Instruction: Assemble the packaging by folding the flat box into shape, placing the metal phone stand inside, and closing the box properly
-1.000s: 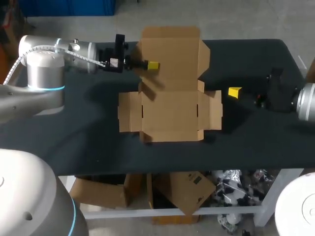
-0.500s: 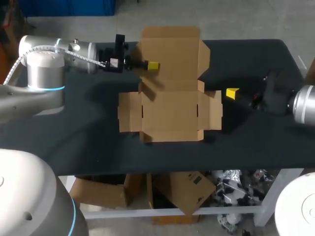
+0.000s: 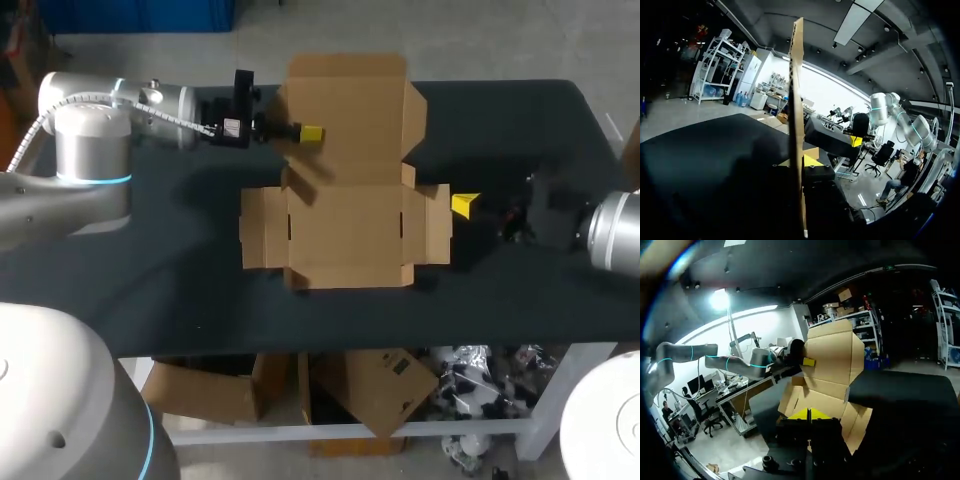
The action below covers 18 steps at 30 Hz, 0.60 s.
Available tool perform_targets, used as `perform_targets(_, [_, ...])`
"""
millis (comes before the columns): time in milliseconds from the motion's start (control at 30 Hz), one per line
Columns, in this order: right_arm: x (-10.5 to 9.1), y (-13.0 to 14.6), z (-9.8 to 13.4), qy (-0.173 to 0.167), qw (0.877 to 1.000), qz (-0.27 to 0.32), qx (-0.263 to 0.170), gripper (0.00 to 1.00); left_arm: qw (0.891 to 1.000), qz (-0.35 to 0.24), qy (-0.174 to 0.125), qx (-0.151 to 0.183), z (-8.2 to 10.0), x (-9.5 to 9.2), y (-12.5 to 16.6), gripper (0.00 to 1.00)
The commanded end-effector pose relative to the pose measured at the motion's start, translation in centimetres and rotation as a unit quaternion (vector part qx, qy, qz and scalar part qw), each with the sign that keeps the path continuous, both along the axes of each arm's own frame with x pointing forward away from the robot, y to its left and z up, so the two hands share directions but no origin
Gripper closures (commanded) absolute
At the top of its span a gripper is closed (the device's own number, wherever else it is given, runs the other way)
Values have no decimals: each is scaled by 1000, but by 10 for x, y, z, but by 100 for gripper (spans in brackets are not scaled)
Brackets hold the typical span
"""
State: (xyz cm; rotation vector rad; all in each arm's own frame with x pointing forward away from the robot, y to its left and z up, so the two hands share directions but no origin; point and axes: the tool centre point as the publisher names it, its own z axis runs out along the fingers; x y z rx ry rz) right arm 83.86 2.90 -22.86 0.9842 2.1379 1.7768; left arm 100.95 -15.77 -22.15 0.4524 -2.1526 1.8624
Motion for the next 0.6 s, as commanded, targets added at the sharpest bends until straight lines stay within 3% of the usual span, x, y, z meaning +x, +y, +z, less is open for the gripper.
perform_targets(33, [-8,6,1,-9,1000,-3,-9,100,1000,-1,0,-1,0,1,0,100])
perform_targets(167, [-13,12,-1,-14,1000,0,-8,100,1000,-1,0,-1,0,1,0,100])
perform_targets(600, [-24,19,-18,-14,1000,5,-14,100,999,-7,-43,4,21,-3,-9,100])
